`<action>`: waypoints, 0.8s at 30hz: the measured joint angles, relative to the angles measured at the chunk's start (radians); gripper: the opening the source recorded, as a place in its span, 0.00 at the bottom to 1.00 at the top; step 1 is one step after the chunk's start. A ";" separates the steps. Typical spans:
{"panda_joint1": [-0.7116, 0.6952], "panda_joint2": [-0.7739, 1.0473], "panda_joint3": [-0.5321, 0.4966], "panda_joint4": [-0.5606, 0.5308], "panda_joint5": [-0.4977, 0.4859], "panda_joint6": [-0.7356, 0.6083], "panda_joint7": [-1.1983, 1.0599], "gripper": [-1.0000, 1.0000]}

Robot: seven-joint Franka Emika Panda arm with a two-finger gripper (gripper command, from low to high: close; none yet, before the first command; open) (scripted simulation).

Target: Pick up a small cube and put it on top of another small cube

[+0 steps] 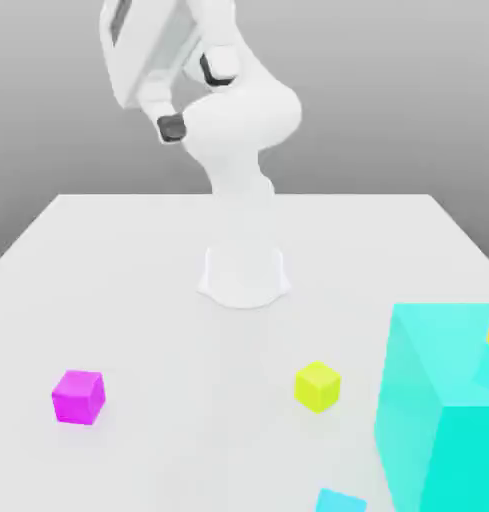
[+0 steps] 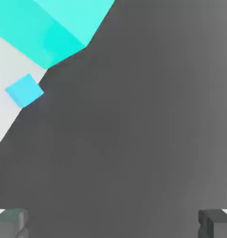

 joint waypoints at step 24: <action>0.971 -0.013 -0.863 0.031 -0.412 0.046 -0.955 0.50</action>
